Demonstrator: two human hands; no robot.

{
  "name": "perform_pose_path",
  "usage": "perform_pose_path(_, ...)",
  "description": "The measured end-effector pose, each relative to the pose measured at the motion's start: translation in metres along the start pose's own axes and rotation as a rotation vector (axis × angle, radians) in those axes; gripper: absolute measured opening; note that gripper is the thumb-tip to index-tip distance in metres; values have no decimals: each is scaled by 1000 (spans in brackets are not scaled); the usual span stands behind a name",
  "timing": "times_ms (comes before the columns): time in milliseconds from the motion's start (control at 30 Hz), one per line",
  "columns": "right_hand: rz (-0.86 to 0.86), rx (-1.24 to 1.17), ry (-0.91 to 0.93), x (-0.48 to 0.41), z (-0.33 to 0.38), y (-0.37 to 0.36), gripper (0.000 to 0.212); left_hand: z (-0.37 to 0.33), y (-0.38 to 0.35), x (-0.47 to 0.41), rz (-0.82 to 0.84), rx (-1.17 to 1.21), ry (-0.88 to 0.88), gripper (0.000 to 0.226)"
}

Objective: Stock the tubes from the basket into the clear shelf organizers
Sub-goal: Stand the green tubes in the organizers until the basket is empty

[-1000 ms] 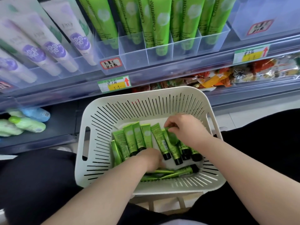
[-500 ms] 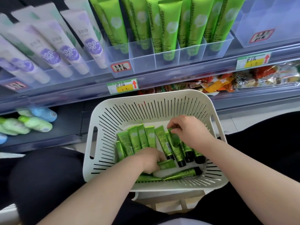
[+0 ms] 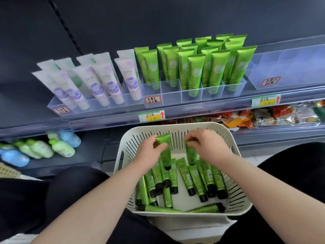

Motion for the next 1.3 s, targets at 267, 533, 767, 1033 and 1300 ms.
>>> perform_pose_path(267, -240, -8, 128, -35, 57, 95, 20, -112, 93, -28, -283, 206, -258, 24)
perform_pose_path(533, -438, 43, 203, -61, 79, 156, 20, -207, 143, -61, -524, 216, -454, 21)
perform_pose_path(767, -420, 59, 230, -67, 66, 153, 19, -218, 99, -106, -420, -119, -493, 22)
perform_pose_path(1033, -403, 53, 236, -70, 65, 151, 19, -221, 86, -122, -373, -277, -480, 23)
perform_pose_path(1300, -448, 56, 240, -76, 94, 168, 20, -228, 114, -85, -458, -315, -593, 27)
Point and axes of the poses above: each hand's wrist, its own x-axis away from the middle knuckle, its own y-axis out of the back of the hand, z = x × y, the point moved 10 cm from there along -x, towards the middle knuckle, and after that the axes turned 9 degrees about -z, right-handed, at the moved point
